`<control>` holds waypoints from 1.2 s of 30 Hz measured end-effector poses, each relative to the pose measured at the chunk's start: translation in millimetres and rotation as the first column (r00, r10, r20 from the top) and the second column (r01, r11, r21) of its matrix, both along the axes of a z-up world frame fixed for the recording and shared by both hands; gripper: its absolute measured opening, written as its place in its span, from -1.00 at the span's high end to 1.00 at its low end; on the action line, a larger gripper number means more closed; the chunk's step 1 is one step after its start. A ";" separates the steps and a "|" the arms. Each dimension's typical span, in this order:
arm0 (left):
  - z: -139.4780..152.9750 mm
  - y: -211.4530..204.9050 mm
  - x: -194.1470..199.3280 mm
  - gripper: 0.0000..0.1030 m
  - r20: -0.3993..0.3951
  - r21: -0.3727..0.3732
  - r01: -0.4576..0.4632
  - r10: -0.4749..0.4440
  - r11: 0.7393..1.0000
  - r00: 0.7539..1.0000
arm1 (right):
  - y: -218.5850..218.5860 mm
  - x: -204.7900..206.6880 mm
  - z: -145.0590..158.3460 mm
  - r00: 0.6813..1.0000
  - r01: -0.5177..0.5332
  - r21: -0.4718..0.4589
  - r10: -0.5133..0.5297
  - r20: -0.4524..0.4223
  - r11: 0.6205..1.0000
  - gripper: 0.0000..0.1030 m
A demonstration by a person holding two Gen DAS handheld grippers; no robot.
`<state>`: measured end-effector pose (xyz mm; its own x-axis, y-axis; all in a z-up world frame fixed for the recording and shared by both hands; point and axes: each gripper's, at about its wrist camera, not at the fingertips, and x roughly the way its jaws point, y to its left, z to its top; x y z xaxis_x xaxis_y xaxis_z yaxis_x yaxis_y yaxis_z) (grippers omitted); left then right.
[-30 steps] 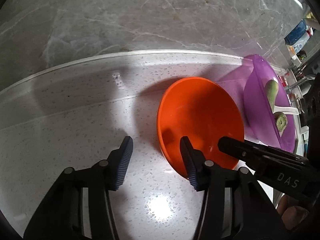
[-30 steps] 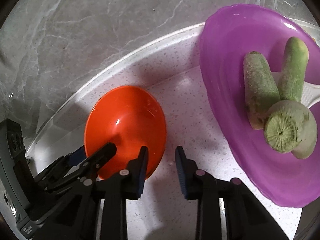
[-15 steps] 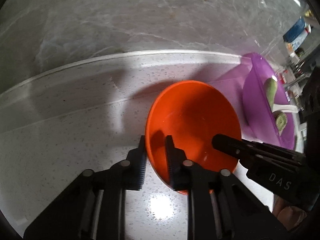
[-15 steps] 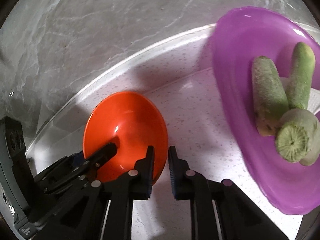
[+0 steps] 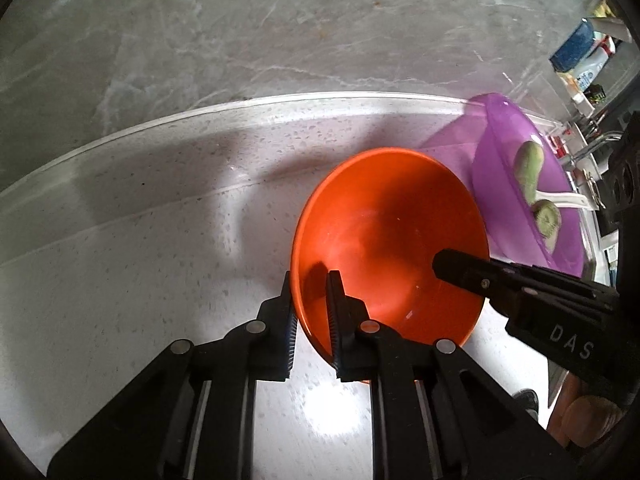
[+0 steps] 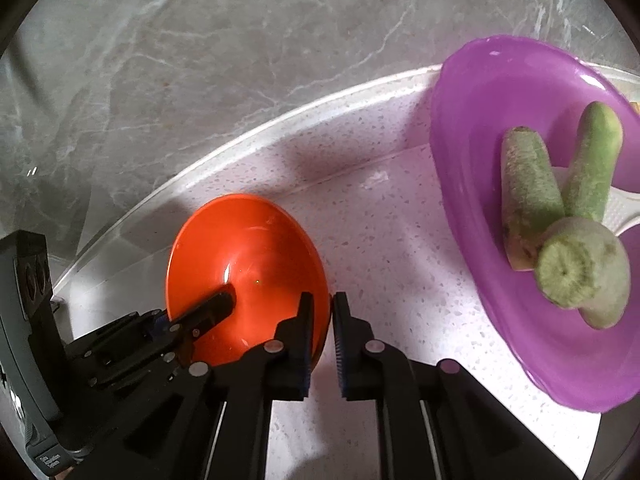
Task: Organize plates and bowls
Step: 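Lift the orange bowl with both grippers toward the nested bowls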
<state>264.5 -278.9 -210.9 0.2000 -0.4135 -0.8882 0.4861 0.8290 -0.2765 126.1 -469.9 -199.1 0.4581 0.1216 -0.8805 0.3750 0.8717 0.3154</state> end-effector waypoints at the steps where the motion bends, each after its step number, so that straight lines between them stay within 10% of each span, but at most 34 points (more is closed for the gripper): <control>1: 4.6 0.0 -4.2 0.77 0.002 -0.003 0.002 -0.002 1.000 1.000 | 2.4 -5.3 3.3 1.000 -0.001 0.001 0.001 0.004 1.000 0.79; 18: 76.3 -5.7 -129.7 0.77 0.023 -0.050 0.123 -0.122 0.991 0.992 | 1.8 -130.7 74.4 0.997 -0.028 -0.018 0.029 0.077 0.999 0.78; 36: 41.8 -22.7 -240.5 0.76 -0.049 0.008 0.208 -0.207 0.978 0.977 | 2.4 -228.6 38.5 1.000 -0.021 0.048 0.021 -0.012 0.999 0.77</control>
<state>24.0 -301.7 -169.1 0.0686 -0.4297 -0.9004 0.6344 0.7153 -0.2930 -102.5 -467.6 -160.6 0.4443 0.1730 -0.8790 0.3608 0.8635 0.3523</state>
